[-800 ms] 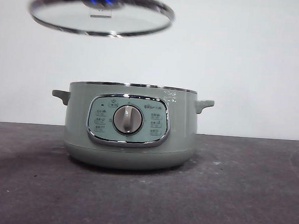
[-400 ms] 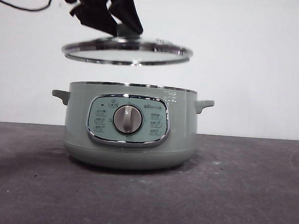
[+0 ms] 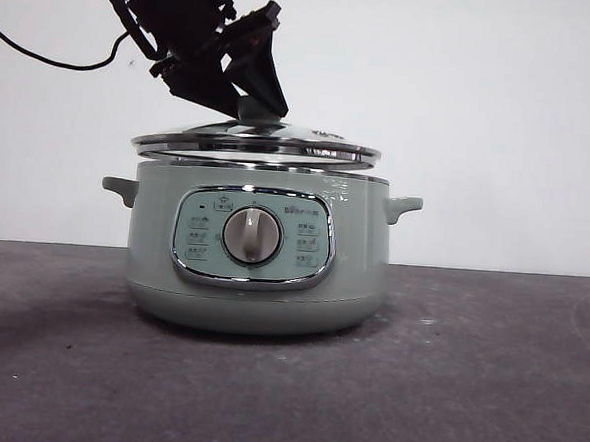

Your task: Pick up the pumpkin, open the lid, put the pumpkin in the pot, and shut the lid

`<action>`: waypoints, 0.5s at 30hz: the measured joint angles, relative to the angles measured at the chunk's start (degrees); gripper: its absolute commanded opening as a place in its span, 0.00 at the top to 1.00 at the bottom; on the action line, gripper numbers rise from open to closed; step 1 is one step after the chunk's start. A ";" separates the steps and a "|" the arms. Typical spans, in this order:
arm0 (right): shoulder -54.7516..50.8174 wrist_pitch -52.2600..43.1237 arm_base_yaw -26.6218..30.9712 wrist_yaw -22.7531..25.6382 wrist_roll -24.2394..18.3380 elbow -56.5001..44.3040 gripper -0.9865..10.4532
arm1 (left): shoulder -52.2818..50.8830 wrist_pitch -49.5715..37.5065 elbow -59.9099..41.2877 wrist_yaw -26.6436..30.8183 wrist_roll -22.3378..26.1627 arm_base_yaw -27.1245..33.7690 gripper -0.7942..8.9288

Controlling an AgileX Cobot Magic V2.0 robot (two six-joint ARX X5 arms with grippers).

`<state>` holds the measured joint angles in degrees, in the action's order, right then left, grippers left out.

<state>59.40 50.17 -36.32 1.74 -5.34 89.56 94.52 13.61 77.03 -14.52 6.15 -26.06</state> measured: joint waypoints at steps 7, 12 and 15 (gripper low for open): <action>0.00 0.04 0.00 0.00 0.00 0.00 0.36 | 0.33 -0.04 0.00 0.00 0.07 -0.02 0.93; 0.00 0.90 0.00 0.00 0.00 0.02 0.36 | 0.57 -0.13 0.00 0.28 0.07 -0.70 0.93; 0.00 1.25 0.00 0.00 0.00 0.00 0.36 | 1.42 -0.83 0.00 0.33 0.09 -1.22 0.93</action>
<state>59.40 51.42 -36.32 1.74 -5.34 89.56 95.94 12.78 77.03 -14.20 6.24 -27.29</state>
